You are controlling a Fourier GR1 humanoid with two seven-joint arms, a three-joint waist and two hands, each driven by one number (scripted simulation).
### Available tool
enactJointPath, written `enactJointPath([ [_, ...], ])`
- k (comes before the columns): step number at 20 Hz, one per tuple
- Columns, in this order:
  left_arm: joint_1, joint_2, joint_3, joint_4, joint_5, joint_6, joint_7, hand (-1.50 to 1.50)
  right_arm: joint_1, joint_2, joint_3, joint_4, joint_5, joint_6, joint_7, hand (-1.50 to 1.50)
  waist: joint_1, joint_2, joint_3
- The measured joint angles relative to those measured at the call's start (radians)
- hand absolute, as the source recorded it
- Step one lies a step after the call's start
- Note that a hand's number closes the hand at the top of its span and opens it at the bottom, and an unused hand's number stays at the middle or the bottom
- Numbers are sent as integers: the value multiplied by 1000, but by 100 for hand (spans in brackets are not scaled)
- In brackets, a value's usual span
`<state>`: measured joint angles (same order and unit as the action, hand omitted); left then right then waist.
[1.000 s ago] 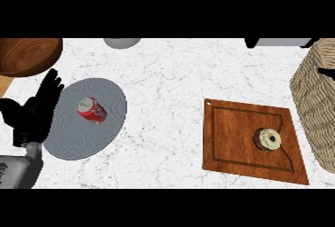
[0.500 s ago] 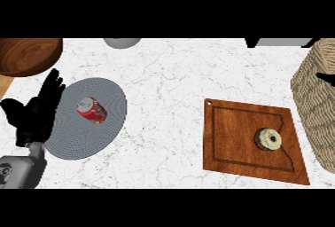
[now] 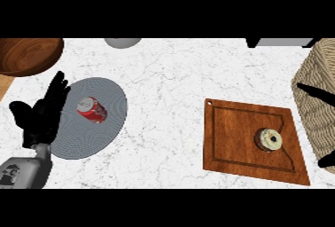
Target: Pick the cupcake from the cutting board and place it in the basket
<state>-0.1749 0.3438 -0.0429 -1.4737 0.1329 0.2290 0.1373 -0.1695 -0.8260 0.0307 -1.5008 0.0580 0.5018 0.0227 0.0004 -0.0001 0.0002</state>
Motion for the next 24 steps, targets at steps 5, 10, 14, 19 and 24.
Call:
enactJointPath([
  [5, 6, 6, 31, -17, -6, -32, 14, 0, 44, 74, 5, 43, 117, -44, -121, -150, 0, -4, -6],
  [10, -20, -3, 47, 11, -14, -53, 6, 0, 51, 113, -6, 68, 206, -95, -203, -150, -2, -12, -20],
  [14, -13, -6, 58, 8, -18, -58, 9, 0, 63, 134, -14, 53, 238, -111, -217, -150, -2, -13, -24],
  [19, -16, -17, 63, 21, -27, -60, -2, 0, 80, 158, -20, 36, 262, -120, -238, -150, -1, -13, -30],
  [24, -15, -26, 63, 23, -34, -59, -4, 0, 84, 185, -8, 28, 296, -128, -236, -150, 2, -15, -37],
])
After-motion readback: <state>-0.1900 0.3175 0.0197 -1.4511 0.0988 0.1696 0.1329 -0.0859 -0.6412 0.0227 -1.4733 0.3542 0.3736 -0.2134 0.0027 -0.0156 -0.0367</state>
